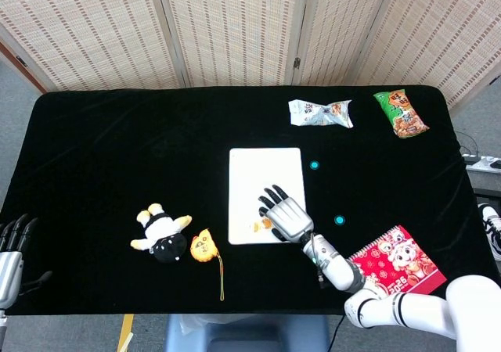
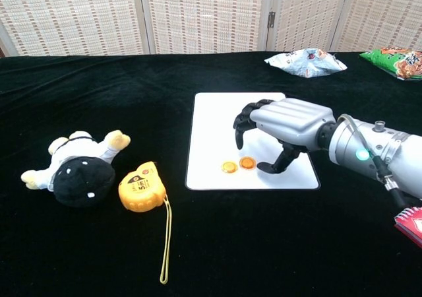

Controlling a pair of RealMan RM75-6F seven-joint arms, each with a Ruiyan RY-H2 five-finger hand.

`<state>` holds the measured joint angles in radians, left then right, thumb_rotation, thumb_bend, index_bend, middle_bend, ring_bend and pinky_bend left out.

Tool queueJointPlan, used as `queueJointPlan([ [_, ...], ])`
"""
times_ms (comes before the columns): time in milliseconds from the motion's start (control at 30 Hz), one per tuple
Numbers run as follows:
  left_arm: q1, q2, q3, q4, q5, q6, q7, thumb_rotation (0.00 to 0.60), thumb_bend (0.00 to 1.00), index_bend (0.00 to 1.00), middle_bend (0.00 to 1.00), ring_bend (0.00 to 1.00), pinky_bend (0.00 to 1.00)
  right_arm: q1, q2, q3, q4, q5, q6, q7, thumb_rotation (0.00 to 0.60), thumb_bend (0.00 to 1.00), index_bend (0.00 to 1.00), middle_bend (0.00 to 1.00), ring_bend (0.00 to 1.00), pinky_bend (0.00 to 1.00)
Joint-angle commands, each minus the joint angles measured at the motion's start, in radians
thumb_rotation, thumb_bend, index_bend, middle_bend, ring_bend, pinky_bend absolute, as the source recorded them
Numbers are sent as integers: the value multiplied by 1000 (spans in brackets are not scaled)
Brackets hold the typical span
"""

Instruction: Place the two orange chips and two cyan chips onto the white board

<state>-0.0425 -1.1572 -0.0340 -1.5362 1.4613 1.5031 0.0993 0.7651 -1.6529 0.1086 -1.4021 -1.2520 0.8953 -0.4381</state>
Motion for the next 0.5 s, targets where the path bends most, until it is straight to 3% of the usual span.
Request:
queueJointPlan([
  [33,0,-1,1,3,1,0,-2,600,169,3,52,72,0,-9,15,3,-13,-4,17,20,600,299,202,105,16,0],
  [233,1,1,-1,9,1,2,-12,600,169,0,52,71,0,-62,93,6,-54,-10,93,57,600,299,135,99,30,0],
  [500,-3,0,-2,4,10,2,-13,600,168,0,51,70,0,-177,207,-60,-75,-23,177,115,600,298,295,105,29,0],
])
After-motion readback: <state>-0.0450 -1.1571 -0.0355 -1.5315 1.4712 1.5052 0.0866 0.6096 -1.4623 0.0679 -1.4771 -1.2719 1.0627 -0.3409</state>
